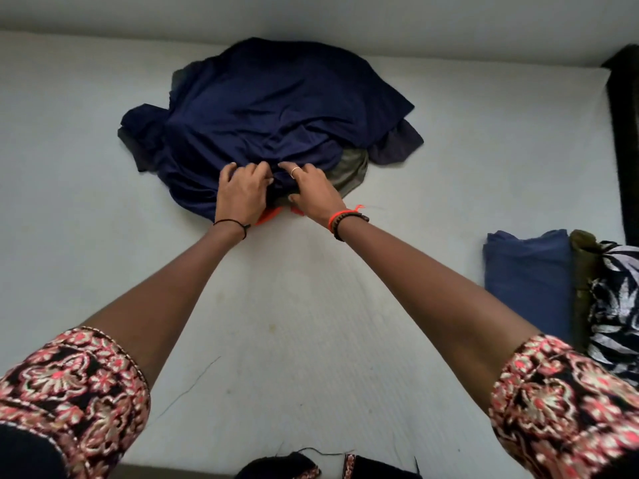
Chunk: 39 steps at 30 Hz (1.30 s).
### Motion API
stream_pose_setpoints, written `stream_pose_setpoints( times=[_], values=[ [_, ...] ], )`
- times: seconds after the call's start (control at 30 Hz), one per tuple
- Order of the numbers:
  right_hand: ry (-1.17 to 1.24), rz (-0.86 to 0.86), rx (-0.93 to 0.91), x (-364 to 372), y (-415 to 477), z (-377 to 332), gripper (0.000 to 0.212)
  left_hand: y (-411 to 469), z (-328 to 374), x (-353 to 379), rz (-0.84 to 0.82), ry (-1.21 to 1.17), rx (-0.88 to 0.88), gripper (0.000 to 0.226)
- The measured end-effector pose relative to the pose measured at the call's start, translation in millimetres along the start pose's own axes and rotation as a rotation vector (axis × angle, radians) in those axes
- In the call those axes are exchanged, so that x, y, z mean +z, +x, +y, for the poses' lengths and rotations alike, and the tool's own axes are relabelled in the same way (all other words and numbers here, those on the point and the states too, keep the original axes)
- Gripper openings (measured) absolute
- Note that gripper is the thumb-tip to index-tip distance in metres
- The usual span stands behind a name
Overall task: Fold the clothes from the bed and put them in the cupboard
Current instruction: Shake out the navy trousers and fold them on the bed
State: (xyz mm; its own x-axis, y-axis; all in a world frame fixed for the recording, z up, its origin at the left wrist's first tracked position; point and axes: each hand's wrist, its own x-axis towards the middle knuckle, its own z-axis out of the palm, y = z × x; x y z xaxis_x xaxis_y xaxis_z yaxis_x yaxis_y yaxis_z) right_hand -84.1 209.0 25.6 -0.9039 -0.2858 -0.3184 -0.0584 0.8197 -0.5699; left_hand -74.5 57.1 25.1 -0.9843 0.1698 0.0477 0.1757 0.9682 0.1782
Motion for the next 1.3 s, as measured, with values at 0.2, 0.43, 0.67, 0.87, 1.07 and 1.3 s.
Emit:
stream_pose_setpoints(
  times=[0.2,0.43,0.67,0.87,1.07,1.3],
  values=[
    [0.033,0.154,-0.002,-31,-17,-16,0.028,-17,26,-47,0.041,-0.403,-0.075,0.022],
    [0.101,0.235,-0.183,-118,-73,-42,0.027,-9,37,-126,0.015,-0.244,0.149,0.024],
    [0.324,0.371,-0.24,-243,-134,-106,0.012,22,63,-245,0.27,-0.404,0.048,0.036],
    [0.466,0.64,-0.252,-383,-189,-144,0.018,41,92,-357,0.352,-0.639,0.004,0.025],
    [0.518,0.785,-0.211,-484,-247,-159,0.019,53,150,-463,0.165,-0.977,0.1,0.02],
    [0.728,0.75,-0.154,-563,-324,-164,0.025,46,199,-573,-0.259,-1.278,0.306,0.028]
  ],
)
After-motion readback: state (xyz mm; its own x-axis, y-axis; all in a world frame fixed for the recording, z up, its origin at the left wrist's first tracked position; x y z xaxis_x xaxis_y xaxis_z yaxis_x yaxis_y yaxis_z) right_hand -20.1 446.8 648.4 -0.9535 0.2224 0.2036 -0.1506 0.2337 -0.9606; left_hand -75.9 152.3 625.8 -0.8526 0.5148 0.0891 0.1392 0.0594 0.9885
